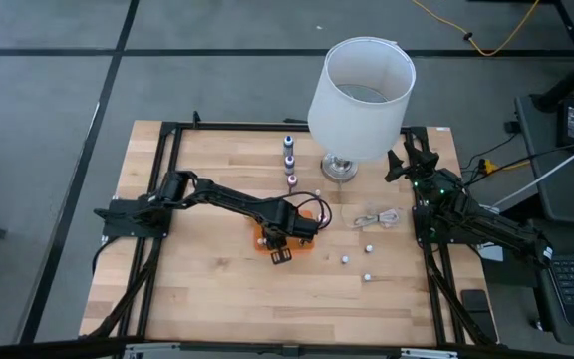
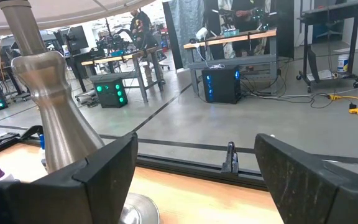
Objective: Pick & Place food coloring
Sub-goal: Put the big yellow food coloring bottle into the orange transparent bin
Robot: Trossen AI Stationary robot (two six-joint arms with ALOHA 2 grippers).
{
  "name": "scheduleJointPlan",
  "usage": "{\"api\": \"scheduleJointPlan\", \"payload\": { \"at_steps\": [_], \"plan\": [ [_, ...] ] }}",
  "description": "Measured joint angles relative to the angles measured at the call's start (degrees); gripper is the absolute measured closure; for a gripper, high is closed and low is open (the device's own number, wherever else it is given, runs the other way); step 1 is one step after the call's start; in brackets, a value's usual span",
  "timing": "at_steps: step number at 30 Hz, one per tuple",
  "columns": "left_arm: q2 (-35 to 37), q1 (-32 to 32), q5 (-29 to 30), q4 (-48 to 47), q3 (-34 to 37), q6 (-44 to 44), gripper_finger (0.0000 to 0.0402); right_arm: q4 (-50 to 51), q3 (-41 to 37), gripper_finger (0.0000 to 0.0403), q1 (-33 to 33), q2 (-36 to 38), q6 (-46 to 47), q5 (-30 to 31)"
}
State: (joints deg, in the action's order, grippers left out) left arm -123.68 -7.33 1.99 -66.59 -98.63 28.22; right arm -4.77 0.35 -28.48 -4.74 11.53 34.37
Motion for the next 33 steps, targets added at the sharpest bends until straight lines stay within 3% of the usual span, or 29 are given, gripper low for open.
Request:
{"api": "scheduleJointPlan", "payload": {
  "at_steps": [9, 21, 33],
  "plan": [
    [0.2, 0.2, -0.1, -0.2, 0.0, 0.0, 0.0293, 0.0, 0.0, 0.0079, 0.0, 0.0, 0.0, 0.0],
    [7.1, 0.4, 0.9, -0.5, 0.0, 0.4, 0.0287, 0.0, 0.0, 0.0079, 0.0, 0.0, 0.0, 0.0],
    [16.2, 0.4, 5.9, -1.4, 0.0, 5.2, 0.0196, 0.0, 0.0, 0.0079, 0.0, 0.0, 0.0, 0.0]
  ]
}}
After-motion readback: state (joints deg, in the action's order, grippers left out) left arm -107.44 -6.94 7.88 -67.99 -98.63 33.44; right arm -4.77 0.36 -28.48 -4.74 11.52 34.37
